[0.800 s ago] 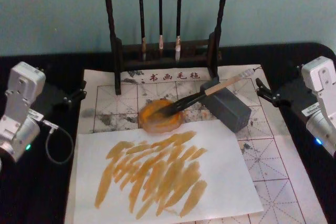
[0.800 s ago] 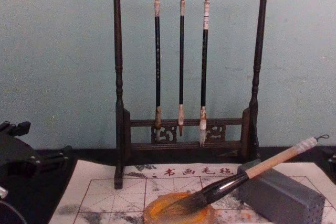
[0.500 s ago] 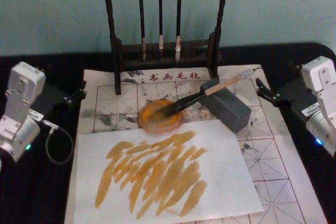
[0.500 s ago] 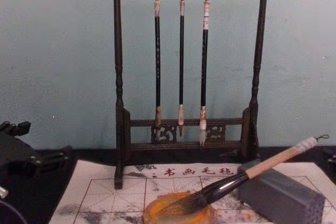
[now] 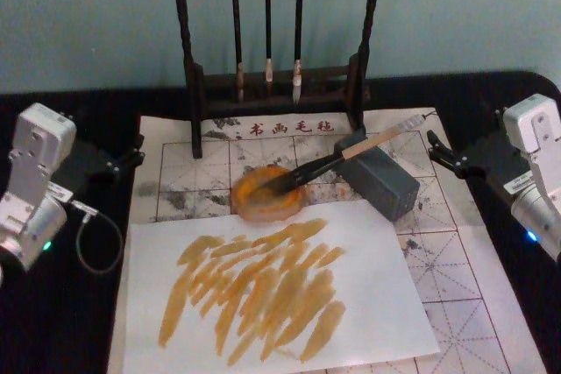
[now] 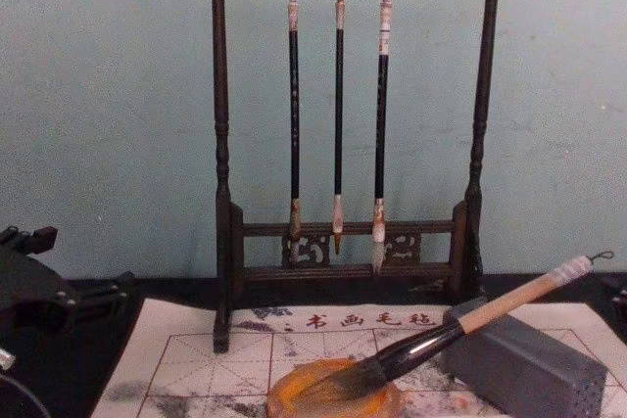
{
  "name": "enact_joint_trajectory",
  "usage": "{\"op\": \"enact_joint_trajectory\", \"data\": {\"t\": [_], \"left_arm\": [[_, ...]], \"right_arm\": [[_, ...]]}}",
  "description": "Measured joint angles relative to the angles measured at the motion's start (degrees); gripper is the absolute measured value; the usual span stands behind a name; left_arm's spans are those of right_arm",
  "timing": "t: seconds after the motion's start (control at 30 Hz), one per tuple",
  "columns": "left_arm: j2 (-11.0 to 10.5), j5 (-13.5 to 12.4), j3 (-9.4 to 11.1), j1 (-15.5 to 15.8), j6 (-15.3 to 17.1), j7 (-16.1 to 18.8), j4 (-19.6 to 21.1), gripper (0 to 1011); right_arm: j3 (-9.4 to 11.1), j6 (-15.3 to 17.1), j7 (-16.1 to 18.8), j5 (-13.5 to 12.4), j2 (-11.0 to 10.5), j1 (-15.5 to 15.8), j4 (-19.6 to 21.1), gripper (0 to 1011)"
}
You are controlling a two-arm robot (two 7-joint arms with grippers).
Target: Pick up the brush from the inkstone, write on the paper, then place the brush back to its original position.
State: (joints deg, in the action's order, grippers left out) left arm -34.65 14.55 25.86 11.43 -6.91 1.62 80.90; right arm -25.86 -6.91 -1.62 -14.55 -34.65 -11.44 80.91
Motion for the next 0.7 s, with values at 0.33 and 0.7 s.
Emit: {"op": "enact_joint_trajectory", "data": {"t": [0.33, 0.7], "left_arm": [[0.0, 0.0, 0.0, 0.0, 0.0, 0.0, 0.0, 1001], [0.0, 0.0, 0.0, 0.0, 0.0, 0.0, 0.0, 1001]], "right_arm": [[0.0, 0.0, 0.0, 0.0, 0.0, 0.0, 0.0, 1000], [0.0, 0.0, 0.0, 0.0, 0.0, 0.0, 0.0, 1000]]}}
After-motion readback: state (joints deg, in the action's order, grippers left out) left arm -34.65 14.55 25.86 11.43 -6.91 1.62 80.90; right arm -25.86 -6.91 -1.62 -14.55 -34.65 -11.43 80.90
